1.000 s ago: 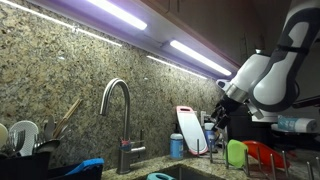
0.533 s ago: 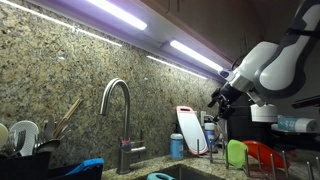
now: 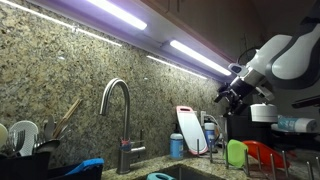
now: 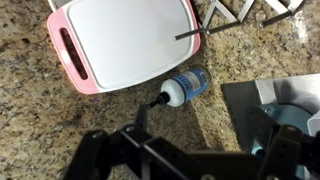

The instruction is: Put the empty container in the sink, push the soap bottle to the wall and bring the dish reck closer to the sink

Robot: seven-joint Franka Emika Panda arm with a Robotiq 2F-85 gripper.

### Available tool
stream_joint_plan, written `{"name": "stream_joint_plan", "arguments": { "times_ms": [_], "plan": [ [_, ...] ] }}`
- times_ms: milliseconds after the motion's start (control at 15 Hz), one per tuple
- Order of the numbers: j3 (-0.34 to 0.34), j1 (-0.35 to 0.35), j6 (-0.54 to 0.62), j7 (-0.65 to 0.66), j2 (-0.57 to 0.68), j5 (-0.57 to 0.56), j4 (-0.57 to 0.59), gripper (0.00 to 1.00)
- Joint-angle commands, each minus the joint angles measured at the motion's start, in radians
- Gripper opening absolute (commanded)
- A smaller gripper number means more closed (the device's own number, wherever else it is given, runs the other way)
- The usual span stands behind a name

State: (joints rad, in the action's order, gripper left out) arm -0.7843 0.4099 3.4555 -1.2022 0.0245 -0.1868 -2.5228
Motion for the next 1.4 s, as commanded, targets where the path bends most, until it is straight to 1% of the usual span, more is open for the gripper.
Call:
{"name": "stream_joint_plan", "arguments": {
  "times_ms": [0, 67, 133, 200, 267, 333, 400, 467, 533, 667, 733, 800, 1000, 1200, 1267, 1333],
  "plan": [
    [-0.023, -0.013, 0.0, -0.15, -0.095, -0.013, -0.062, 1.0],
    [-0.027, -0.021, 0.0, -0.191, -0.107, -0.015, -0.073, 1.0],
    [0.152, -0.194, 0.0, -0.066, -0.036, -0.052, -0.027, 1.0],
    [0.177, -0.225, -0.001, -0.071, -0.044, -0.057, -0.033, 1.0],
    [0.228, -0.278, -0.001, -0.062, -0.044, -0.065, -0.033, 1.0],
    [0.261, -0.313, -0.001, -0.055, -0.042, -0.071, -0.033, 1.0],
    [0.274, -0.328, 0.0, -0.054, -0.038, -0.072, -0.033, 1.0],
    [0.279, -0.329, -0.058, -0.049, -0.036, -0.069, -0.006, 1.0],
    [0.307, -0.351, -0.073, -0.038, -0.024, -0.06, 0.011, 1.0],
    [0.389, -0.437, -0.08, -0.046, -0.018, -0.075, 0.009, 1.0],
    [0.328, -0.368, -0.064, -0.095, -0.02, -0.047, -0.009, 1.0],
    [0.343, -0.387, -0.05, -0.108, -0.015, -0.049, -0.019, 1.0],
    [0.336, -0.383, -0.006, -0.176, 0.014, -0.041, -0.048, 1.0],
    [0.325, -0.371, 0.077, -0.269, 0.042, -0.027, -0.097, 1.0],
    [0.328, -0.363, 0.009, -0.31, -0.011, -0.017, -0.087, 1.0],
    [0.328, -0.36, 0.014, -0.343, -0.016, -0.015, -0.098, 1.0]
  ]
}}
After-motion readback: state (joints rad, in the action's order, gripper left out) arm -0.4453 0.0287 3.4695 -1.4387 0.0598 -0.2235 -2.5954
